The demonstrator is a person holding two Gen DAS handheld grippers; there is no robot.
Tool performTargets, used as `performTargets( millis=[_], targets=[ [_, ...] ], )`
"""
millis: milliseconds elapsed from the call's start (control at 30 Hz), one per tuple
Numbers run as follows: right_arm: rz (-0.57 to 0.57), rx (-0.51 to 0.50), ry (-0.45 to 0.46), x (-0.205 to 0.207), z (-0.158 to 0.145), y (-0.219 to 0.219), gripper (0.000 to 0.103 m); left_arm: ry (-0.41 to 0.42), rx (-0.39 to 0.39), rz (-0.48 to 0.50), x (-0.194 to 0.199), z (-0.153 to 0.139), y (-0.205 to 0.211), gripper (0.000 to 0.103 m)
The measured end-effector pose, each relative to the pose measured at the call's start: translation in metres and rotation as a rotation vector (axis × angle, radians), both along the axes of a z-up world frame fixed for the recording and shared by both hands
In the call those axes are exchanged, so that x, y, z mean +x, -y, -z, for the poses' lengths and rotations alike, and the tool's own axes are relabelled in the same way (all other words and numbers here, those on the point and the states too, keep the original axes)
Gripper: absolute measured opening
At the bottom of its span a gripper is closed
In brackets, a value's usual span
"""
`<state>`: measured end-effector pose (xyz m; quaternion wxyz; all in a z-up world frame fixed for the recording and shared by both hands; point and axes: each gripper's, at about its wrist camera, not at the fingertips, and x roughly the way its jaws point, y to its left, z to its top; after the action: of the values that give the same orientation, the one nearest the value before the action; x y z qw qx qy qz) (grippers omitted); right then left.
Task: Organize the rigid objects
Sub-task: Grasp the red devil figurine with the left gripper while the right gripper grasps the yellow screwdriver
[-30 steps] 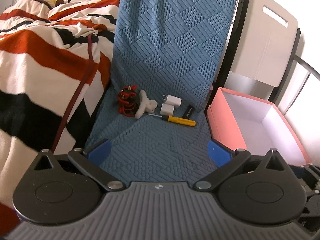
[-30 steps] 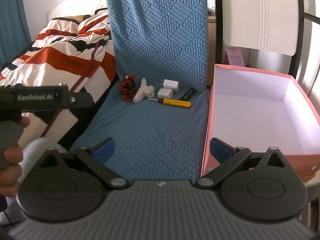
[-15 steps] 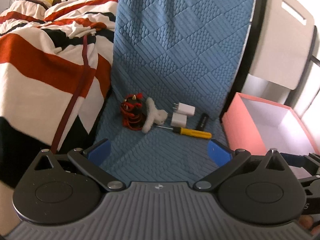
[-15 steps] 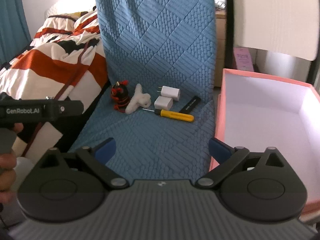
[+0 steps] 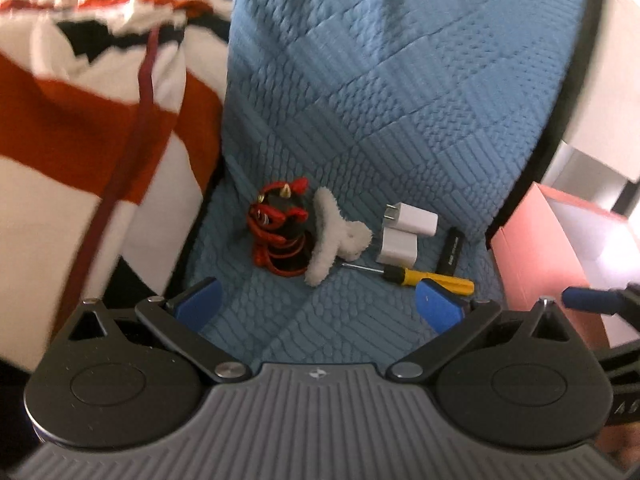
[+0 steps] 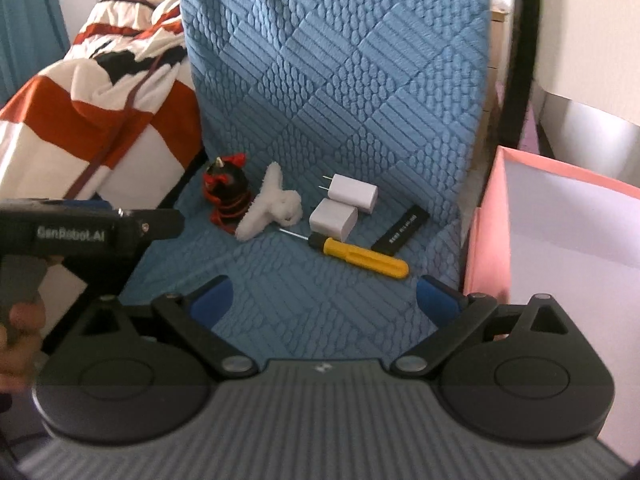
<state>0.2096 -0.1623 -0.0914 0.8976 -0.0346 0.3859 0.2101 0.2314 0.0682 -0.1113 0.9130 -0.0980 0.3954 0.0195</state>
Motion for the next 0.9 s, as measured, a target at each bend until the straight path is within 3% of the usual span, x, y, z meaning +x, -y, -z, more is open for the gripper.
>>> performTargets(
  millis=[200,300,400,533,633,900],
  targets=[
    [-0.082,-0.074,0.024,0.034,0.016,-0.017,0.100,-0.028,-0.012,-0.023,0.031,0.022,-0.012,0.103],
    [-0.089,-0.079,0.005,0.053,0.026,-0.020,0.100,-0.039,-0.027,-0.040,0.046,0.033,-0.016,0.103],
    [-0.057,-0.080,0.047,0.066,0.031,-0.020,0.101,-0.040,-0.042,-0.050,0.060,0.042,-0.020,0.103],
    [-0.051,-0.004,-0.003,0.082,0.038,-0.015,0.100,-0.025,-0.119,-0.068,0.070,0.056,-0.030,0.103],
    [-0.024,-0.035,-0.018,0.091,0.047,-0.017,0.100,-0.040,-0.201,-0.080,0.078,0.068,-0.038,0.103],
    [-0.050,-0.089,-0.073,0.115,0.072,-0.030,0.100,-0.030,-0.157,-0.062,0.102,0.080,-0.033,0.098]
  ],
)
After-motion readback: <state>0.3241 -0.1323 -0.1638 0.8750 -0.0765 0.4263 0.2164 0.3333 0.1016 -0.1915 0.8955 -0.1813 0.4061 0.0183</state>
